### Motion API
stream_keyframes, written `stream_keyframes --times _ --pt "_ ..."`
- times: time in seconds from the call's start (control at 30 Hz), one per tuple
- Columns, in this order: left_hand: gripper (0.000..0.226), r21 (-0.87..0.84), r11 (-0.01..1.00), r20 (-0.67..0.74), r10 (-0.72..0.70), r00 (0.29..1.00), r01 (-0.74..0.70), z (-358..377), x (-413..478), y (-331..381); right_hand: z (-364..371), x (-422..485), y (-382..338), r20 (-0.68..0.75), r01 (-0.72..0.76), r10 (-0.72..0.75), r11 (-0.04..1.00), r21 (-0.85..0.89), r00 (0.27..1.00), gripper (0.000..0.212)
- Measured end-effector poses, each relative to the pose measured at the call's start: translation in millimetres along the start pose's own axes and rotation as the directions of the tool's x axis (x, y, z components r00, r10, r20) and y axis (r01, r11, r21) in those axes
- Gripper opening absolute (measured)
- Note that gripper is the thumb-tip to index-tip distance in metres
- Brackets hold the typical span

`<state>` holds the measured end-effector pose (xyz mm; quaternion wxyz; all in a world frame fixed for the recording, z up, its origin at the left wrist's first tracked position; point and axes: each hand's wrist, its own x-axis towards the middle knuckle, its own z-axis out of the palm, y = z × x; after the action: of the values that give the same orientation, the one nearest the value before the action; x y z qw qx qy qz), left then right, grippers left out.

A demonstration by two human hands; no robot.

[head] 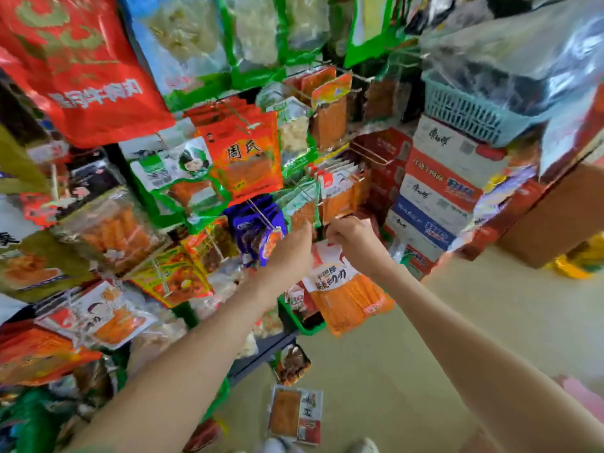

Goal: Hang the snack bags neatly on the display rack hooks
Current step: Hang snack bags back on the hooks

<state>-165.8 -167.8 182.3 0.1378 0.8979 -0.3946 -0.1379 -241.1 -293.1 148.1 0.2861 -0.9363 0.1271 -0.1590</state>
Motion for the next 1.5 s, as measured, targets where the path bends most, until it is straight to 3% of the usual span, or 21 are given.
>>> stream_keyframes --times 0.2,0.33,0.5,0.63,0.8,0.9,0.97,1.03,1.07,1.13,1.17,1.23,1.33,1.5 --pt "0.02 -0.194 0.98 -0.013 0.028 1.0 -0.03 19.4 29.9 55.6 -46.0 -7.1 54.8 -0.041 -0.022 0.023 0.999 0.029 0.999 0.016" --pt "0.016 -0.202 0.978 -0.071 0.042 0.997 -0.055 34.0 71.3 83.5 -61.8 7.9 102.7 -0.078 -0.083 0.085 0.996 0.028 0.993 0.023" --pt "0.018 -0.254 0.967 -0.095 -0.055 0.994 0.03 57.7 137.2 96.0 -60.9 51.3 168.0 -0.014 -0.118 0.117 0.992 -0.043 0.993 0.016" --pt "0.019 -0.303 0.947 -0.077 -0.134 0.988 0.104 76.0 199.0 94.5 -53.7 98.5 219.3 0.097 0.002 0.024 0.966 -0.259 0.995 0.012" --pt "0.019 -0.365 0.9 -0.053 -0.275 0.96 0.238 100.3 257.6 95.0 -46.7 146.1 271.8 0.209 0.156 -0.069 0.886 -0.436 0.975 0.039" --pt "0.023 -0.365 0.889 -0.06 -0.319 0.946 0.276 111.4 279.3 104.3 -37.9 162.3 306.8 0.274 0.108 0.008 0.907 -0.408 0.962 0.036" --pt "0.022 -0.406 0.858 -0.066 -0.371 0.926 0.315 123.9 289.4 109.8 -32.9 168.0 324.3 0.237 0.051 0.031 0.942 -0.332 0.971 0.028" --pt "0.021 -0.475 0.814 -0.086 -0.422 0.902 0.336 142.2 298.3 113.9 -33.0 174.3 330.7 0.237 -0.149 0.163 0.986 -0.076 0.958 0.029" --pt "0.022 -0.499 0.802 -0.101 -0.43 0.897 0.329 152.7 302.4 115.1 -31.4 176.0 333.9 0.269 -0.266 0.236 0.961 0.08 0.934 0.032" --pt "0.025 -0.522 0.794 -0.131 -0.435 0.891 0.311 169.2 311.0 116.5 -24.1 176.6 343.4 0.274 -0.422 0.335 0.821 0.385 0.902 0.04" --pt "0.025 -0.521 0.795 -0.14 -0.439 0.887 0.312 177.0 315.2 116.4 -19.1 177.3 350.6 0.245 -0.431 0.355 0.776 0.46 0.902 0.044" --pt "0.026 -0.505 0.805 -0.16 -0.441 0.883 0.311 191.6 322.3 112.8 -6.9 179.5 367.9 0.236 -0.411 0.34 0.809 0.42 0.91 0.051" --pt "0.027 -0.464 0.823 -0.196 -0.455 0.869 0.326 213.8 329.4 103.4 11.0 181.5 390.7 0.311 -0.386 0.293 0.873 0.299 0.904 0.043" --pt "0.028 -0.444 0.818 -0.24 -0.5 0.832 0.364 243.4 334.8 83.5 39.1 179.2 413.3 0.27 -0.152 0.125 0.985 0.082 0.955 0.034"
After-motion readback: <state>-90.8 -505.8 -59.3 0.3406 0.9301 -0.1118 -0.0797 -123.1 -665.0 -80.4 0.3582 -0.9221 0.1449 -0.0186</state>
